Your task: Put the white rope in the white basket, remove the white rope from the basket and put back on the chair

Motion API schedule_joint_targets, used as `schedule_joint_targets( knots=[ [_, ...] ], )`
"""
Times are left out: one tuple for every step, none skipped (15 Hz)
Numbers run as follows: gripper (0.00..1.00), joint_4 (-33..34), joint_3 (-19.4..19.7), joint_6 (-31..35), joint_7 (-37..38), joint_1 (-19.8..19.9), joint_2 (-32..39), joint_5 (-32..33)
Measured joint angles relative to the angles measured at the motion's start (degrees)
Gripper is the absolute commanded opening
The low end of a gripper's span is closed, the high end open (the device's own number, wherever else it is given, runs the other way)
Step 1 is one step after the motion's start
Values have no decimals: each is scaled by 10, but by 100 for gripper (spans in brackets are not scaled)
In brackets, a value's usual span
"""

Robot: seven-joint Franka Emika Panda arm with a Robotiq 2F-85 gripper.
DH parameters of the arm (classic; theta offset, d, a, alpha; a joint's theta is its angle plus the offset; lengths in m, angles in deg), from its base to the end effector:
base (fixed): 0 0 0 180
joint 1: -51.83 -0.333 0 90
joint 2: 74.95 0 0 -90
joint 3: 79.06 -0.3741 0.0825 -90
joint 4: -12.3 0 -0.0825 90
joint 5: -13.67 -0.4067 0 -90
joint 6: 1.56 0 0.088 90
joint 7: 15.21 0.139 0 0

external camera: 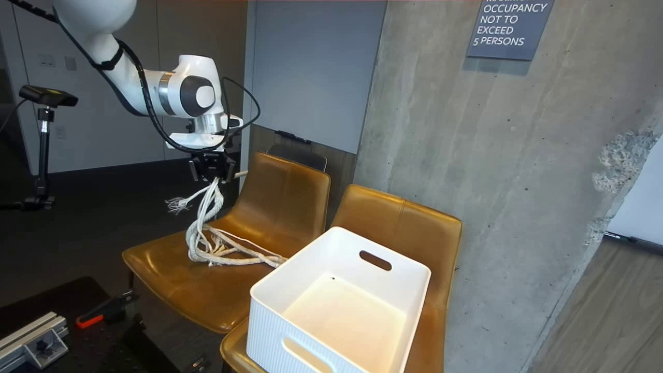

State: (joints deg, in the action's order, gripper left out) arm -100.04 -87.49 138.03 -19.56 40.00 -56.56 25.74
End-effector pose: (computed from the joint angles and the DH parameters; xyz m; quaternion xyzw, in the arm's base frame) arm 0.6292 0.2216 0.3376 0.9556 0.2790 0.0863 0.0400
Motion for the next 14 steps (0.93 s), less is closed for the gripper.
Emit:
schedule_joint_targets(
  knots=[
    [2,1,5,0,0,2,-1,4],
    [2,1,9,1,0,2,-1,13],
    [32,2,13,1,2,2,-1,28],
    [34,2,16,2,7,1,-1,49],
    [40,3,20,2,14,0,-1,72],
    [46,4,24,2,20,-2,-1,94],
    [54,6,27,2,26,-3,-1,113],
    [60,9,30,2,30,-4,-2,128],
    [69,11,32,2,33,-4,-2,139],
    [75,13,34,2,34,-4,-3,148],
    [84,16,36,2,34,-4,-5,154],
    [90,18,38,2,34,-4,-6,157],
    [97,20,38,2,34,-2,-9,157],
    [100,21,38,2,33,0,-12,155]
  ],
)
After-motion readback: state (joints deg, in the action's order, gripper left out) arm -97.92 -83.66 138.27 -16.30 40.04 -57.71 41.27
